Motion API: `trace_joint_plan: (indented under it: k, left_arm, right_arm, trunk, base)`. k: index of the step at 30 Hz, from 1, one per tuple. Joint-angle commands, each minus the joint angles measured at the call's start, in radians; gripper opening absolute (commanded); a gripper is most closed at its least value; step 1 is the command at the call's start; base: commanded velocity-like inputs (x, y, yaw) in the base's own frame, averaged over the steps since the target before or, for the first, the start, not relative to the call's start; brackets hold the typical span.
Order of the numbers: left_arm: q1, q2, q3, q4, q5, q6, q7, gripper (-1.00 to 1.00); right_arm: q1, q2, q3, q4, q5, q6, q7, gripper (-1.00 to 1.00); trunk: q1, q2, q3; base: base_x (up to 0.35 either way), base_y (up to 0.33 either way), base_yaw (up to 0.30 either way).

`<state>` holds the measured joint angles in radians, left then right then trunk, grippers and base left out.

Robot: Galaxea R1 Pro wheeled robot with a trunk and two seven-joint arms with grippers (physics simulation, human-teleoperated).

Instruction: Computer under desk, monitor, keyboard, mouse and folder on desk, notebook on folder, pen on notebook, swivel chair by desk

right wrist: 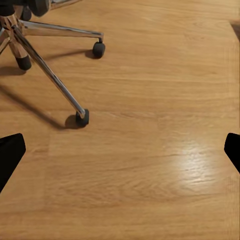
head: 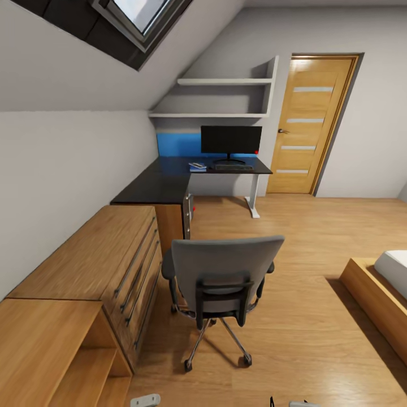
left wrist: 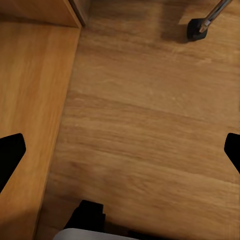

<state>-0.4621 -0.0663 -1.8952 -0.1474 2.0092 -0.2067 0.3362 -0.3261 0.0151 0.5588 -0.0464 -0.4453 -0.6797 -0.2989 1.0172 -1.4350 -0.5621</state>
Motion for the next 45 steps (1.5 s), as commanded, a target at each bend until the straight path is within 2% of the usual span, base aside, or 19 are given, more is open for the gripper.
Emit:
trace_joint_plan:
  k: [1,11,15,16,17,21,23,24,26,27,28,31,35,36,37,39,43,45]
  left_arm:
    - [-0.001,0.0,-0.008,-0.003,0.007,-0.005,0.006,1.0]
    - [-0.001,0.0,-0.008,-0.003,0.007,-0.005,0.006,1.0]
    - [-0.001,0.0,-0.003,-0.003,0.008,-0.006,0.006,1.0]
    - [-0.007,-0.023,0.0,0.03,0.008,-0.006,0.005,1.0]
    - [-0.019,-0.033,0.0,0.043,0.008,-0.005,0.005,1.0]
    - [-0.071,-0.048,0.0,0.065,0.009,0.014,0.006,1.0]
    - [-0.147,-0.056,0.001,0.072,0.01,0.108,0.006,1.0]
    - [-0.164,-0.058,0.001,0.073,0.01,0.132,0.006,1.0]
    - [-0.229,-0.072,0.001,0.074,0.011,0.209,0.006,1.0]
    - [-0.245,-0.076,0.001,0.074,0.011,0.221,0.006,1.0]
    - [-0.358,-0.091,0.001,0.076,0.013,0.266,0.006,1.0]
    - [-0.379,-0.091,0.0,0.075,0.018,0.266,0.005,1.0]
    - [-0.384,-0.073,0.0,0.075,0.036,0.241,0.004,1.0]
    - [-0.385,-0.06,0.001,0.073,0.049,0.228,-0.004,1.0]
    - [-0.386,-0.044,0.001,0.071,0.076,0.214,-0.036,1.0]
    - [-0.387,-0.034,0.002,0.07,0.103,0.206,-0.078,1.0]
    - [-0.388,-0.025,0.001,0.069,0.136,0.193,-0.122,1.0]
    - [-0.388,-0.027,0.0,0.068,0.139,0.191,-0.126,1.0]
  right_arm:
    - [-0.001,0.0,0.009,0.0,-0.004,-0.001,-0.006,1.0]
    - [-0.001,-0.001,0.008,0.0,-0.004,-0.001,-0.006,1.0]
    - [-0.001,-0.01,0.006,-0.006,0.0,-0.009,-0.006,1.0]
    - [-0.023,-0.071,0.004,-0.081,-0.002,-0.003,-0.007,1.0]
    - [-0.038,-0.08,0.003,-0.089,-0.005,0.001,-0.007,1.0]
    - [-0.088,-0.093,0.001,-0.099,-0.009,0.045,-0.008,1.0]
    - [-0.168,-0.111,-0.002,-0.102,-0.014,0.146,-0.008,1.0]
    - [-0.187,-0.114,-0.003,-0.102,-0.019,0.173,-0.008,1.0]
    - [-0.257,-0.122,-0.014,-0.104,-0.061,0.285,-0.006,1.0]
    - [-0.273,-0.124,-0.016,-0.104,-0.078,0.307,-0.006,1.0]
    - [-0.395,-0.141,-0.025,-0.104,-0.236,0.393,-0.005,1.0]
    - [-0.423,-0.149,-0.026,-0.105,-0.272,0.406,0.003,1.0]
    - [-0.43,-0.145,-0.023,-0.102,-0.279,0.41,0.043,1.0]
    - [-0.431,-0.138,-0.021,-0.099,-0.28,0.409,0.058,1.0]
    - [-0.432,-0.119,-0.02,-0.09,-0.28,0.408,0.071,1.0]
    - [-0.433,-0.097,-0.02,-0.072,-0.279,0.405,0.078,1.0]
    - [-0.433,-0.074,-0.02,-0.031,-0.28,0.399,0.085,1.0]
    - [-0.432,-0.072,-0.02,-0.025,-0.28,0.398,0.086,1.0]
  trunk:
    - [0.004,-0.008,-0.004]
    - [0.042,-0.078,-0.036]
    - [0.058,-0.106,-0.048]
    - [0.061,-0.113,-0.051]
    - [0.065,-0.12,-0.054]
    - [0.081,-0.148,-0.067]
    - [0.088,-0.162,-0.073]
    - [0.092,-0.169,-0.076]
    - [0.1,-0.183,-0.083]
    - [0.104,-0.19,-0.086]
    - [0.107,-0.197,-0.089]
    - [0.119,-0.218,-0.098]
    - [0.134,-0.246,-0.111]
    - [0.138,-0.253,-0.114]
    - [0.142,-0.26,-0.117]
    - [0.15,-0.274,-0.123]
    - [0.165,-0.302,-0.136]
    - [0.173,-0.316,-0.142]
  base:
    - [0.0,0.0,0.0]
    - [0.0,0.0,0.0]
    - [0.0,0.0,0.0]
    - [0.0,0.0,0.0]
    - [0.0,0.0,0.0]
    - [0.0,0.0,0.0]
    - [0.0,0.0,0.0]
    - [0.0,0.0,0.0]
    - [0.0,0.0,0.0]
    - [0.0,0.0,0.0]
    - [0.0,0.0,0.0]
    - [0.0,0.0,0.0]
    - [0.0,0.0,0.0]
    - [0.0,0.0,0.0]
    - [0.0,0.0,0.0]
    - [0.0,0.0,0.0]
    - [0.0,0.0,0.0]
    - [0.0,0.0,0.0]
